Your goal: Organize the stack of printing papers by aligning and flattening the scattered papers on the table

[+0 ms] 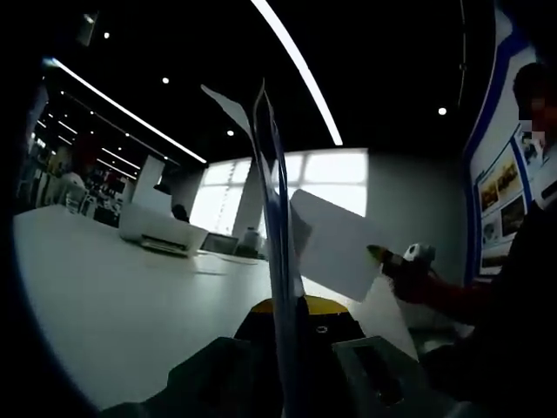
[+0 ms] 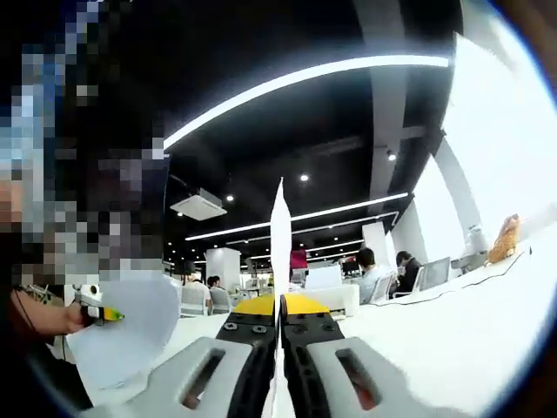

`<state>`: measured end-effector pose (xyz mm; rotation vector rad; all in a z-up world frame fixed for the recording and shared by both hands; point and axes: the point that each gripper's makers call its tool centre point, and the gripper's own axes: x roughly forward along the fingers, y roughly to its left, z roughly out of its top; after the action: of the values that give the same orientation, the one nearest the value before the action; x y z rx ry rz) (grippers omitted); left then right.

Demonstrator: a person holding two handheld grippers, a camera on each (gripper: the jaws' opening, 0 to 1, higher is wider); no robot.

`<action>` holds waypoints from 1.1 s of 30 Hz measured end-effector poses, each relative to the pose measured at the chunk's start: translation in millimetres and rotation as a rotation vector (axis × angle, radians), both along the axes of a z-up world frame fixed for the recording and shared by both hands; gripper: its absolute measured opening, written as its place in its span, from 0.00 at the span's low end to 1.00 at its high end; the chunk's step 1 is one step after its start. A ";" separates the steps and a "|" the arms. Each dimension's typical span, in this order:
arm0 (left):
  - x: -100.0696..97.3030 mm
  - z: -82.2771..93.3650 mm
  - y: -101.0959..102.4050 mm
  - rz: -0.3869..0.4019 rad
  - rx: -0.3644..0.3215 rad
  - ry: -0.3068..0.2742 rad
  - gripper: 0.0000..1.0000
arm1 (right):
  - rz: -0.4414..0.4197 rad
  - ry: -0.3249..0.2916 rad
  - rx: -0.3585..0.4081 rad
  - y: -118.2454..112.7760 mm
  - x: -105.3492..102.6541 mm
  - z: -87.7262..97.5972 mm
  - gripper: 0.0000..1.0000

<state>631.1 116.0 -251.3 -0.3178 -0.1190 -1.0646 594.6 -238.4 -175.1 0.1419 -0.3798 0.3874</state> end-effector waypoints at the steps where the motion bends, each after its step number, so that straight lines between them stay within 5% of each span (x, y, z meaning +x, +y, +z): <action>1: -0.1 0.0 -0.1 0.000 0.000 0.000 0.06 | -0.001 -0.001 -0.003 1.1 -1.8 0.7 0.00; 33: 4.8 1.8 6.0 0.045 -0.024 0.022 0.06 | 0.220 -0.189 -0.029 71.4 -53.2 86.1 0.00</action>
<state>635.9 122.1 -249.5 -0.3474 -0.1184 -1.0155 541.4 -167.0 -89.0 0.1191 -0.5468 0.6259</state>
